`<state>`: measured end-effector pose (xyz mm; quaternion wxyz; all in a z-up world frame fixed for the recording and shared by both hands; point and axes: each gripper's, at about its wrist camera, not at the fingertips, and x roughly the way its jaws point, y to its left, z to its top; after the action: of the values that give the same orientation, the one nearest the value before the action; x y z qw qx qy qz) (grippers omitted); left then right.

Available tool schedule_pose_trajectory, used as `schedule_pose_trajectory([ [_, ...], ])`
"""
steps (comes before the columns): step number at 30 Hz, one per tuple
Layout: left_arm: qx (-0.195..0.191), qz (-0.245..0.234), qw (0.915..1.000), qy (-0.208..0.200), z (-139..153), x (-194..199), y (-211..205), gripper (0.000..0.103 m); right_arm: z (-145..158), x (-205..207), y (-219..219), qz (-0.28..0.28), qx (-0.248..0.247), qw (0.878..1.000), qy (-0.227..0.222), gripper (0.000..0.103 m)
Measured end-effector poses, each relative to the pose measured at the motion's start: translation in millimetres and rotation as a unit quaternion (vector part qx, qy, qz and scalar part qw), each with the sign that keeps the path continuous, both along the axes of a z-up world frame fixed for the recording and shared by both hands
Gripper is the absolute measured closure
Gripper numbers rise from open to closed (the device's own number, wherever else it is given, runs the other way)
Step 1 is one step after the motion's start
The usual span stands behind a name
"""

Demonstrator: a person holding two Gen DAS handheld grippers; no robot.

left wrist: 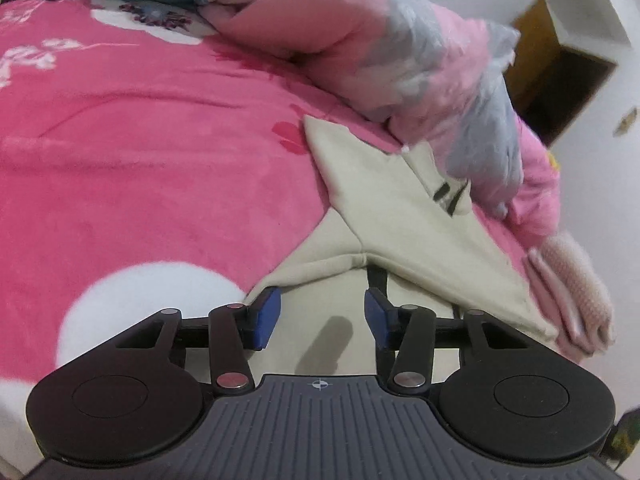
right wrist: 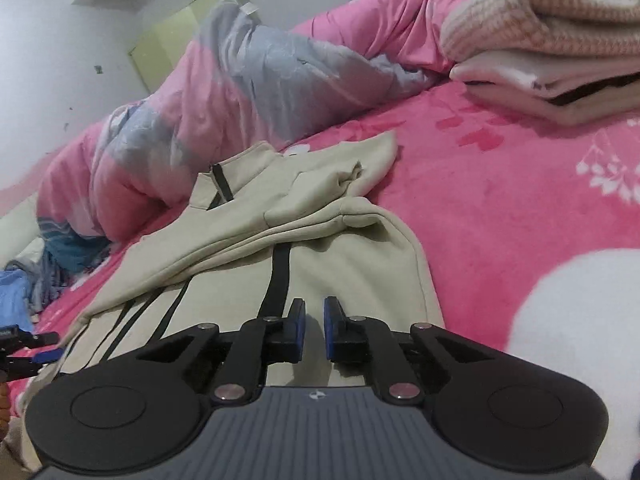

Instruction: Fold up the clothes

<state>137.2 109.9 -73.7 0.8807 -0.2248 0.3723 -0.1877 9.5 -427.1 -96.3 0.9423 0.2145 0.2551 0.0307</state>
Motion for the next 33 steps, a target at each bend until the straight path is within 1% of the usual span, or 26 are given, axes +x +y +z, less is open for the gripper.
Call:
schedule_pose_trajectory([
  [2,0.017,-0.007,0.9997,0.017,5.4,3.2,-3.8,0.055,-1.9,0.7,1.0,0.006,-0.009,1.0,0.001,0.095],
  [4,0.033,-0.015,0.9989,0.028,9.6,6.0,-7.6,0.052,-0.5,-0.4,8.1,0.006,-0.034,0.999,0.003,0.095],
  [6,0.044,-0.021,0.9986,0.018,8.8,6.2,-10.8,0.05,-1.4,-1.9,14.6,0.004,-0.055,0.998,-0.002,0.095],
  [8,0.043,-0.015,0.999,-0.002,4.5,0.5,-12.3,0.049,-2.9,-5.8,16.7,0.0,-0.06,0.998,-0.012,0.094],
  [10,0.041,-0.009,0.9988,-0.023,1.2,-7.3,-13.0,0.048,-3.4,-9.0,20.2,0.005,-0.076,0.997,-0.021,0.093],
  [13,0.035,0.012,0.999,-0.026,2.9,-16.4,-14.4,0.048,5.6,-5.3,22.1,0.006,-0.085,0.996,-0.001,0.093],
  [15,0.032,0.016,0.999,-0.026,9.1,-20.1,-15.0,0.047,18.2,-4.2,26.2,0.004,-0.102,0.995,0.013,0.092],
  [17,0.03,0.013,0.999,-0.029,17.2,-27.0,-14.4,0.047,33.7,-16.1,34.2,-0.009,-0.112,0.994,0.001,0.09],
  [20,0.032,-0.002,0.9986,-0.041,31.5,-40.7,-14.2,0.046,53.2,-45.8,54.1,0.016,-0.104,0.994,-0.033,0.09],
  [22,0.048,-0.021,0.9977,-0.044,39.4,-48.7,-17.3,0.046,58.3,-62.0,77.4,0.056,-0.116,0.99,-0.05,0.09],
  [23,0.056,-0.03,0.997,-0.044,41.4,-51.6,-19.9,0.046,56.6,-67.0,86.9,0.072,-0.124,0.988,-0.056,0.09],
  [25,0.069,-0.044,0.9958,-0.041,41.9,-56.4,-25.0,0.046,38.1,-68.3,107.9,0.106,-0.136,0.984,-0.044,0.09],
  [26,0.072,-0.047,0.9956,-0.037,40.4,-58.4,-27.2,0.046,23.7,-64.1,114.7,0.112,-0.141,0.983,-0.02,0.089],
  [27,0.072,-0.048,0.9957,-0.033,38.9,-60.2,-28.3,0.046,7.1,-62.2,120.0,0.11,-0.152,0.982,-0.007,0.089],
  [29,0.068,-0.048,0.9962,-0.026,38.8,-62.5,-28.9,0.046,8.7,-69.0,122.0,0.11,-0.167,0.979,-0.029,0.089],
  [30,0.064,-0.049,0.9964,-0.026,40.9,-63.5,-29.0,0.046,16.3,-69.1,122.0,0.11,-0.17,0.979,-0.025,0.089],
  [32,0.06,-0.053,0.9959,-0.04,49.0,-63.9,-31.3,0.045,33.1,-73.8,120.4,0.112,-0.178,0.977,-0.046,0.089],
  [33,0.062,-0.057,0.9952,-0.049,53.5,-62.6,-34.8,0.042,39.2,-77.4,117.4,0.107,-0.182,0.975,-0.064,0.089],
])
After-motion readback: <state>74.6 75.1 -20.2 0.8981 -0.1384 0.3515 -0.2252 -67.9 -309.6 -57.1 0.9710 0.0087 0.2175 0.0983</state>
